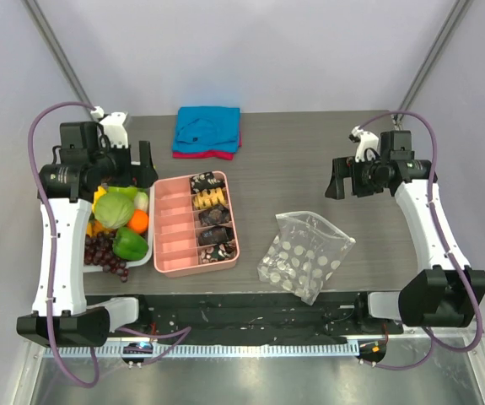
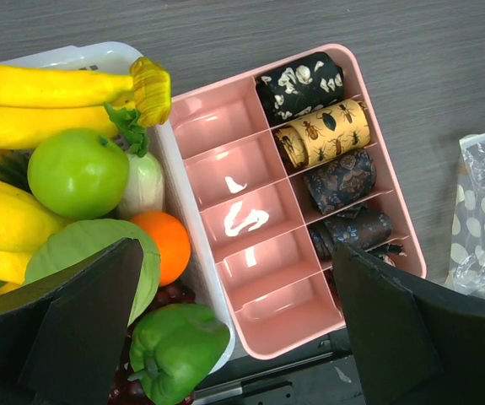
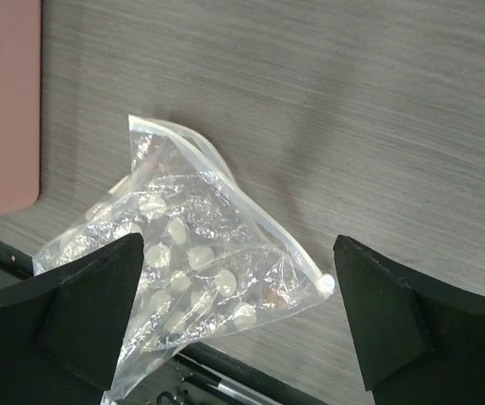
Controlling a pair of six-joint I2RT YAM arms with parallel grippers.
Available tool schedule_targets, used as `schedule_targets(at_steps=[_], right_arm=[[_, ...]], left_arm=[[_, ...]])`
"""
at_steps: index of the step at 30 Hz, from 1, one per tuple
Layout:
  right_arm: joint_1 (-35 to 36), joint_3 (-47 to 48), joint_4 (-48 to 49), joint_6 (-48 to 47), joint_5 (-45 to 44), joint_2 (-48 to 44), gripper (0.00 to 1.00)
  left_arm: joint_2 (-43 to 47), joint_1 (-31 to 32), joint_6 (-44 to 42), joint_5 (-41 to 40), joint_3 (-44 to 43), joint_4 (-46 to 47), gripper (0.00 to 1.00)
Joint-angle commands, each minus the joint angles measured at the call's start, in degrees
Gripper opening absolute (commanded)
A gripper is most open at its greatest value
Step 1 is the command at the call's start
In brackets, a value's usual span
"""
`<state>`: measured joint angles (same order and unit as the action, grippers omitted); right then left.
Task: Place the food in the zip-top bag and seal the zipper
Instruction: Pick up the zipper food storage bag at the center of the board.
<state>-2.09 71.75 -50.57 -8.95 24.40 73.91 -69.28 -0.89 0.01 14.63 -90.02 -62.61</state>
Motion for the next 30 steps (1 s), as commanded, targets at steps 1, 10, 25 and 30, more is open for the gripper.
schedule_targets(at_steps=[1, 10, 25, 30], right_arm=[[-0.02, -1.17, -1.47, -3.53, 1.17, 2.11, 1.0], [-0.02, -3.89, -2.87, -10.47, 3.54, 8.6, 1.0], [-0.02, -3.28, -9.55, -24.35, 15.49, 25.05, 0.99], [-0.02, -2.23, -14.37, -30.67, 20.5, 30.15, 0.83]], left_arm=[[0.11, -0.26, -1.31, 2.85, -2.27, 0.47, 1.0], [-0.33, -0.26, -5.19, 11.02, -2.53, -0.85, 1.0], [0.81, 0.01, -4.58, 23.16, 0.28, 4.07, 1.0], [0.72, 0.18, -4.05, 23.42, 1.6, 5.39, 1.0]])
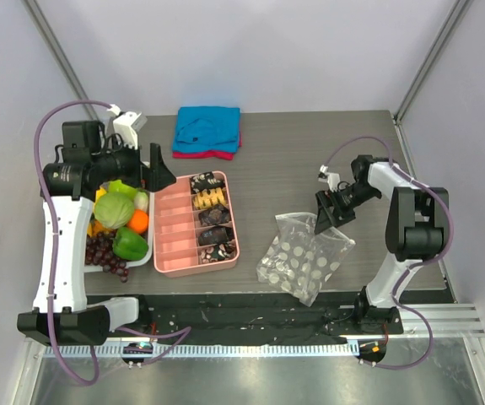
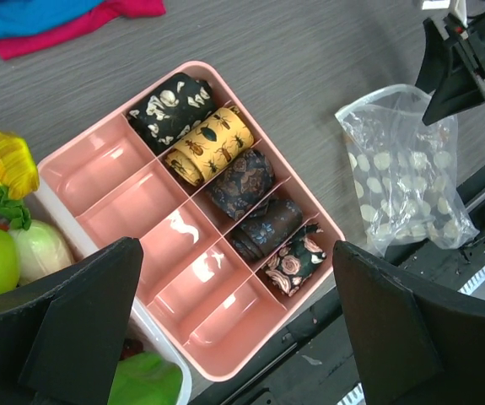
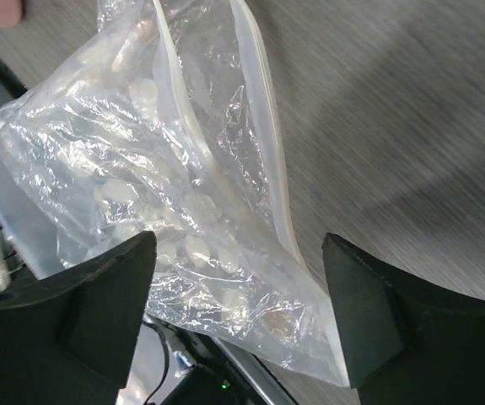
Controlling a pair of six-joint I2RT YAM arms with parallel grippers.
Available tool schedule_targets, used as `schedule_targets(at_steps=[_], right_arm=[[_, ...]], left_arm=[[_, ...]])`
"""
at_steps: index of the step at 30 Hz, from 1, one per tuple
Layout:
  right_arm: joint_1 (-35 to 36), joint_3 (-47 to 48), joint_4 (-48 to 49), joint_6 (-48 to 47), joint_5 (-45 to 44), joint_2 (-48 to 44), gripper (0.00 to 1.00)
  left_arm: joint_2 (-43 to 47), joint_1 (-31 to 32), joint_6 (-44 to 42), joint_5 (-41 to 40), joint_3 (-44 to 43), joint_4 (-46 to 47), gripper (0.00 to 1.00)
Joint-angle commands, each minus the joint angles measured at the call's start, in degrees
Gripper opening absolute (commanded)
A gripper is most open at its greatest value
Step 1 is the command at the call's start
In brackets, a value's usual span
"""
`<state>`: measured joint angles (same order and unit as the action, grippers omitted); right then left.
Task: Place the food in the zip-top bag and seal the zipper
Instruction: Pick up the zipper food storage bag at the center of the board.
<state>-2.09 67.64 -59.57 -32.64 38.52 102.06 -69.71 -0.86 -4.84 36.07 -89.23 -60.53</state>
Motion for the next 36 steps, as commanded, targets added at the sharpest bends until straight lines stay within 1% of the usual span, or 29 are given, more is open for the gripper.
schedule_targets(at_steps=[1, 3, 4, 6, 7, 10, 14, 16, 17, 18, 19, 20, 22, 23, 24, 25, 26, 28, 29, 30, 31, 32, 33, 36], right_arm=[[-0.02, 2.76, -6.42, -7.6, 8.04, 3.13, 0.73], [-0.02, 3.73, -8.45, -8.31, 8.85, 3.67, 0.57], [-0.02, 4.69, -9.24, -8.66, 9.2, 3.58, 0.33], [-0.11, 5.75, -10.48, -8.49, 9.2, 2.45, 0.06], [-0.37, 6.88, -10.39, -7.18, 8.77, 0.53, 0.01], [-1.25, 10.4, -10.3, -4.72, 7.1, -3.69, 0.01], [-1.43, 16.55, -7.94, 0.9, 1.93, -12.64, 0.01], [-1.25, 19.46, -5.4, 3.45, -0.02, -15.56, 0.01], [-0.9, 20.07, -4.68, 3.64, -2.03, -18.62, 0.01], [-0.55, 21.3, -4.33, 3.29, -2.92, -19.96, 0.01], [-0.2, 21.74, -4.24, 2.16, -3.8, -21.54, 0.01], [0.93, 22.01, -4.41, -0.73, -4.42, -22.95, 0.01], [3.04, 21.4, -2.32, -2.07, -9.85, -27.08, 0.01], [6.1, 20.87, -1.78, -3.73, -11.78, -28.22, 0.01], [7.52, 20.61, -1.52, -4.96, -14.85, -30.32, 0.01], [8.84, 20.34, -1.16, -6.28, -16.1, -31.21, 0.01], [11.55, 18.95, -1.07, -10.03, -17.33, -32.35, 0.01], [13.5, 16.84, -0.9, -14.44, -19.97, -35.34, 0.01], [14.64, 14.22, -0.9, -16.55, -20.59, -36.4, 0.01], [16.4, 12.8, -0.9, -21.45, -21.03, -37.54, 0.01], [17.37, 11.39, -0.81, -23.67, -21.9, -39.81, 0.01], [18.25, 8.51, -0.81, -25.78, -22.35, -40.79, 0.01], [20.0, 7.17, -0.72, -30.76, -22.61, -42.11, 0.01], [21.24, 1.9, -0.81, -39.49, -20.78, -47.12, 0.01]], left_arm=[[1.16, 0.16, 0.89, 2.07, 1.07, 3.4, 1.0], [1.25, 0.25, 1.41, 2.42, 1.78, 3.75, 1.0], [1.42, 0.25, 1.85, 2.51, 2.3, 4.19, 1.0], [1.77, 0.25, 2.38, 2.86, 2.83, 4.63, 1.0], [1.77, 0.34, 2.73, 3.12, 3.18, 4.72, 1.0], [1.77, 0.34, 3.52, 3.3, 3.01, 4.72, 1.0], [1.16, 0.34, 4.57, 1.99, 1.26, 4.72, 1.0], [0.9, 0.34, 7.29, 0.58, 0.2, 6.2, 1.0], [0.81, 1.9, 9.65, 0.14, -0.06, 7.09, 1.0], [0.89, 2.0, 11.24, -0.3, -0.59, 8.92, 1.0], [0.63, 2.09, 12.65, -1.09, -0.94, 9.9, 1.0], [0.37, 2.35, 16.14, -1.7, -1.29, 10.86, 1.0], [-0.59, 3.93, 18.63, -4.24, -2.43, 12.98, 1.0], [-1.73, 4.64, 19.68, -4.78, -3.05, 13.24, 1.0], [-2.53, 5.6, 19.69, -5.39, -4.01, 13.77, 1.0], [-3.06, 7.26, 19.61, -5.92, -4.28, 13.77, 1.0], [-4.28, 8.24, 19.08, -5.93, -4.46, 14.04, 1.0], [-5.34, 10.69, 17.07, -5.67, -4.64, 14.21, 1.0], [-6.3, 11.32, 16.36, -4.62, -4.46, 14.3, 1.0], [-6.75, 12.02, 15.31, -4.52, -3.94, 14.65, 1.0], [-7.27, 12.9, 14.78, -4.35, -3.76, 14.65, 1.0], [-7.63, 14.3, 14.42, -4.69, -3.67, 14.65, 1.0], [-8.5, 15.18, 13.38, -4.78, -3.58, 14.65, 1.0], [-10.26, 18.96, 11.35, -5.57, -3.84, 14.04, 1.0]])
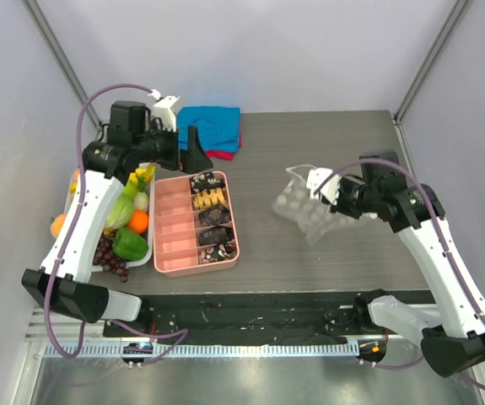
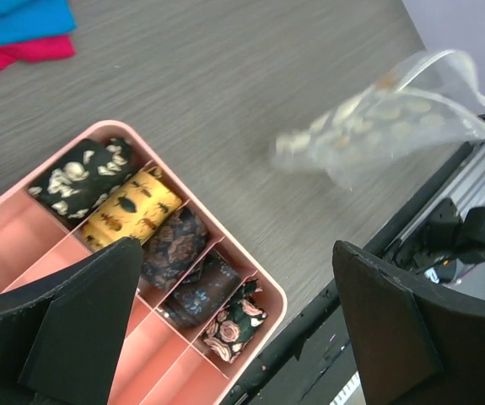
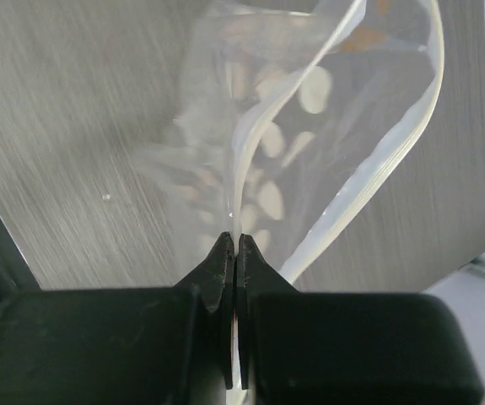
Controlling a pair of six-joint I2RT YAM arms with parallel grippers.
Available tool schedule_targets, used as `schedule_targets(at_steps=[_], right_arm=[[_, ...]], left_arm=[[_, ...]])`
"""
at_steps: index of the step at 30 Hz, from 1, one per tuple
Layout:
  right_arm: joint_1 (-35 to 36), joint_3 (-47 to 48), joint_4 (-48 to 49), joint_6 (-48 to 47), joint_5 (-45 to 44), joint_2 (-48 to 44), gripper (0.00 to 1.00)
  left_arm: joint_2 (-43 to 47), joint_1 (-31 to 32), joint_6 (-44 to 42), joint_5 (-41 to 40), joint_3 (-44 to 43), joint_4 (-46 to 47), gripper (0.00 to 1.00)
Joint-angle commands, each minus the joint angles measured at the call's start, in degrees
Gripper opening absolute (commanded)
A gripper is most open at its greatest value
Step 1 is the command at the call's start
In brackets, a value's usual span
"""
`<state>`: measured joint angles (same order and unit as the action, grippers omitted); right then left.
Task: Place the food in the zip-top bag and seal the zipper
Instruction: Pick up the zipper food storage bag at the center of the board.
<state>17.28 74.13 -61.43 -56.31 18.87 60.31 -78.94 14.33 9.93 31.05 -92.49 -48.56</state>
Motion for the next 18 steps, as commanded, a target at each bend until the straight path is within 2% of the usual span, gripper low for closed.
schedule_targets(at_steps=[1, 5, 8, 14, 18], right_arm=[[1.88, -6.09, 1.92, -21.93, -0.34, -6.77, 0.01], [1.97, -16.52, 8.33, -35.77, 5.1, -17.04, 0.01], [1.97, -20.94, 11.68, -45.09, 8.01, -20.84, 0.01], [1.97, -19.73, 9.22, -52.74, 16.36, -18.66, 0.01], [2.15, -20.07, 9.84, -56.09, 18.92, -17.16, 0.01]], left_arm=[[-1.48, 4.82, -4.39, -0.9, -0.76, 1.89, 1.0], [-4.99, 10.53, -5.45, -0.81, -2.78, -0.13, 0.97], [-8.51, 15.72, -7.55, -0.9, -5.5, -2.32, 0.94], [-14.13, 22.76, -8.0, -2.3, -12.26, -3.03, 0.88], [-16.42, 27.67, -13.25, -5.2, -17.46, -6.19, 0.88]])
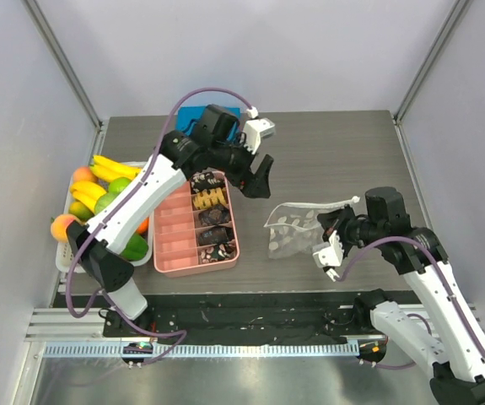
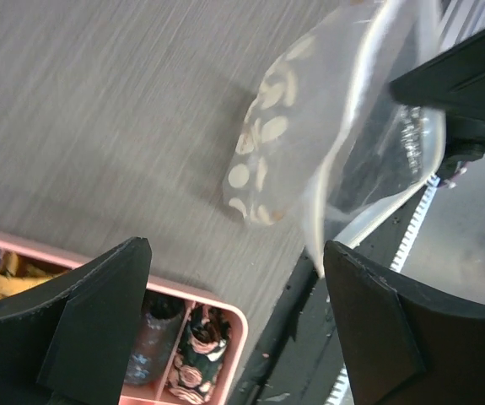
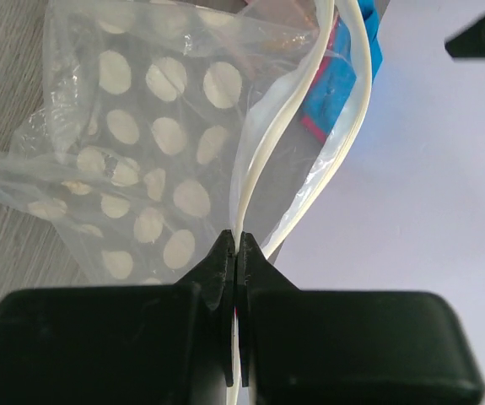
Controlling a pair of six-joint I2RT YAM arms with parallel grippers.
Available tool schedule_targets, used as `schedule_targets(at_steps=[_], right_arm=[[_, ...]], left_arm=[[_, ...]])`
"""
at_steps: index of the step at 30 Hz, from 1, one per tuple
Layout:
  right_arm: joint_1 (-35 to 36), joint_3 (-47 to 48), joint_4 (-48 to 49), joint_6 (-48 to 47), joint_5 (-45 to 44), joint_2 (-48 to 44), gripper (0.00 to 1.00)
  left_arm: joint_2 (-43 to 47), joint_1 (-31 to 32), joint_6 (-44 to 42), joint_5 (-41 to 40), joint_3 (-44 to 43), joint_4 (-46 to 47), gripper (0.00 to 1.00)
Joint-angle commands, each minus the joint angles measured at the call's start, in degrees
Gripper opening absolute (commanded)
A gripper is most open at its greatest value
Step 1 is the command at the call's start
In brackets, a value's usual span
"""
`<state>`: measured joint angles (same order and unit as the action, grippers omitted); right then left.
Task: Place the food in the zip-top bag and seal the zipper
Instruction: Pick up the zipper food storage bag at the center of the board.
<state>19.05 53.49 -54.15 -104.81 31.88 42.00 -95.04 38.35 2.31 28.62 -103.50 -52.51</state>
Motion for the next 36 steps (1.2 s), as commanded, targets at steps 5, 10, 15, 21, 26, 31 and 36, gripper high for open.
schedule_targets(at_steps=[5, 10, 15, 21, 26, 31, 36], right_arm=[[0.73, -2.07, 5.8, -9.7, 9.86, 0.72, 0.01], [1.25, -3.92, 7.48, -13.12, 13.38, 0.36, 0.01], [1.69, -4.8, 7.92, -14.63, 14.26, 0.1, 0.01], [1.87, -6.73, 9.06, -18.23, 15.14, -1.04, 0.01], [1.87, -6.56, 10.98, -10.91, 14.26, -1.57, 0.16], [2.04, -3.05, 15.99, 17.22, 8.74, -3.67, 0.8], [1.87, -1.12, 25.4, 58.71, -2.32, -5.35, 0.91]], left_arm=[[-1.81, 10.6, -8.1, -10.68, -6.98, -4.0, 0.84], [-5.15, 15.0, -9.34, -15.17, -7.76, -3.65, 0.82], [-8.05, 15.44, -9.43, -12.98, -10.49, -3.82, 0.81], [-11.47, 15.79, -6.27, -10.35, -11.28, -5.93, 0.68], [-11.31, 15.36, 1.17, -10.68, -11.9, -5.85, 0.0], [-0.34, 10.79, 14.46, -18.77, 2.93, 11.35, 0.0], [6.8, 10.6, 21.75, -33.34, 9.02, 17.97, 0.0]])
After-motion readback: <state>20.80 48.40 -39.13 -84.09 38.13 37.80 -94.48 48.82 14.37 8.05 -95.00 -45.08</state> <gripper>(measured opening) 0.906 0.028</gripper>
